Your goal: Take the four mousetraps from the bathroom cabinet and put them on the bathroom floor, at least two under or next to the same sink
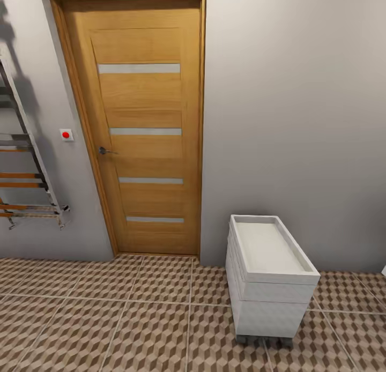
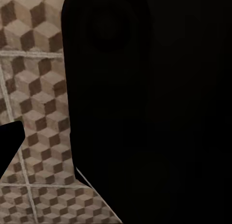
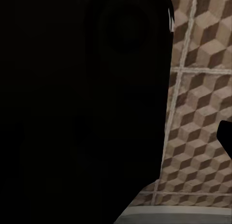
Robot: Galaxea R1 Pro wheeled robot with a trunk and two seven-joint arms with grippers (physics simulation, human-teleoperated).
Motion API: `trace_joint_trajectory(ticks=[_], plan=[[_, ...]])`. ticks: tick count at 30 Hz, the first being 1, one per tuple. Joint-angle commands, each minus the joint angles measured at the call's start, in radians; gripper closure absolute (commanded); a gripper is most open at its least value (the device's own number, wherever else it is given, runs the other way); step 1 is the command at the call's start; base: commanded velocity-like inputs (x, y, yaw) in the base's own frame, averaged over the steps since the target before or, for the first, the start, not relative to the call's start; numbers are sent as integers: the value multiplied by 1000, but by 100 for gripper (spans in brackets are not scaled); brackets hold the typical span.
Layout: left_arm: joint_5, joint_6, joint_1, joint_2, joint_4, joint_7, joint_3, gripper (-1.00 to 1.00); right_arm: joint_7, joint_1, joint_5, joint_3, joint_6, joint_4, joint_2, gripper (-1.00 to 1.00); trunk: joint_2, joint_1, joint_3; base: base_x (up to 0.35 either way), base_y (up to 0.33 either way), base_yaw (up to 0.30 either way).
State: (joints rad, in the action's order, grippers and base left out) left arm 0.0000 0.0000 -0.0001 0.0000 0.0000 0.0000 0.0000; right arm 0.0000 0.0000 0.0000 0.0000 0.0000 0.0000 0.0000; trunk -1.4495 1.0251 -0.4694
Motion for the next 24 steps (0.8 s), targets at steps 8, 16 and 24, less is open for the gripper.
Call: trace_joint_trajectory(ticks=[8, 16, 24], plan=[[3, -8, -1, 2, -6, -2, -6, -100, 0, -6, 5, 4, -3, 2, -1, -100, -1, 0, -1, 0, 0, 0], [3, -17, -1, 2, -12, -2, -6, -100, 1, -6, 6, 3, -4, 2, 2, -100, -1, 0, -1, 0, 0, 0], [3, -18, -1, 3, -12, -2, -6, -100, -1, -6, 6, 3, -5, 2, 3, -100, -1, 0, -1, 0, 0, 57]])
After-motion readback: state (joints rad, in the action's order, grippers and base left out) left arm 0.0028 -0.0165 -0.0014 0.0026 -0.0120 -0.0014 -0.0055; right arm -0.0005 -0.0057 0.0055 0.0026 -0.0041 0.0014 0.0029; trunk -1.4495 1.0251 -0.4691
